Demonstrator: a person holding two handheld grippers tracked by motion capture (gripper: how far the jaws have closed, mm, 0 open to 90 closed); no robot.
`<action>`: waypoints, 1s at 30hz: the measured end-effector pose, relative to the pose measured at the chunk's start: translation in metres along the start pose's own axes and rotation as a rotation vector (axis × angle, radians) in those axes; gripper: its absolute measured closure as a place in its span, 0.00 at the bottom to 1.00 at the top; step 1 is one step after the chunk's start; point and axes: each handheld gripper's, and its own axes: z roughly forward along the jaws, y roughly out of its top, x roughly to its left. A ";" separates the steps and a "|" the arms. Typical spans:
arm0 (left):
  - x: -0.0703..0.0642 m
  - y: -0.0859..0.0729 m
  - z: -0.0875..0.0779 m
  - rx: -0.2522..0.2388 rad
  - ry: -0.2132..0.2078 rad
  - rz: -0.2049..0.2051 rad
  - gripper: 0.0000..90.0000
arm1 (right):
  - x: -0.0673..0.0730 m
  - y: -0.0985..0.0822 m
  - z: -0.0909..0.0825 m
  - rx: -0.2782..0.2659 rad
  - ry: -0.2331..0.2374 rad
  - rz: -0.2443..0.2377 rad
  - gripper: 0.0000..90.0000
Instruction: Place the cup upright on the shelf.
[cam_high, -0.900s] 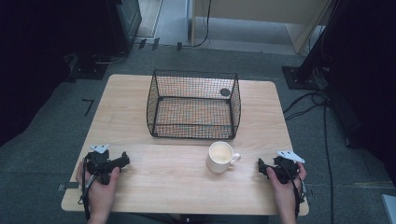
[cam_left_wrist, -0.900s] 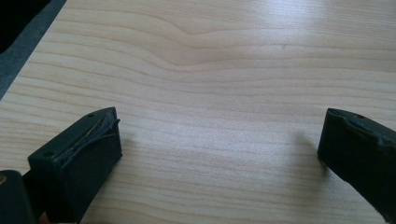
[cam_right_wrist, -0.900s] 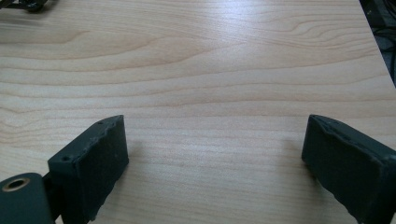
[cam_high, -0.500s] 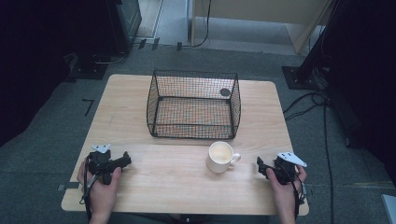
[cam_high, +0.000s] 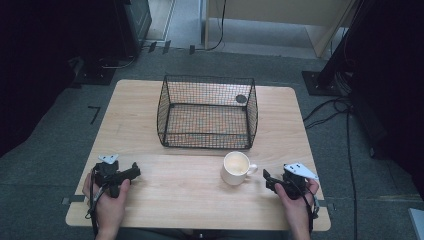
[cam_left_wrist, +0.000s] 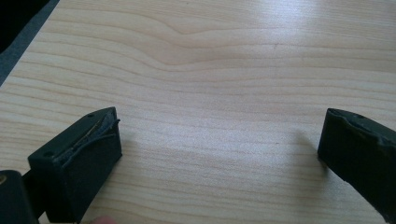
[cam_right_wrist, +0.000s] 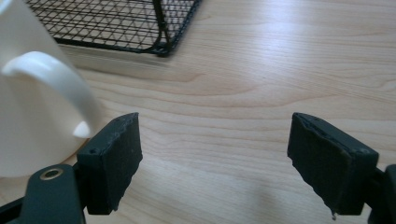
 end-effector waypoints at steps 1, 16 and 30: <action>0.000 0.000 0.000 0.000 0.000 0.000 0.00 | 0.002 0.000 0.000 0.003 0.003 -0.001 0.19; 0.000 0.000 0.000 0.000 0.000 0.000 0.00 | 0.017 0.001 0.000 0.000 0.064 -0.043 0.21; 0.000 0.000 0.000 0.000 0.000 0.000 0.00 | 0.030 0.005 0.004 -0.053 0.136 -0.031 0.57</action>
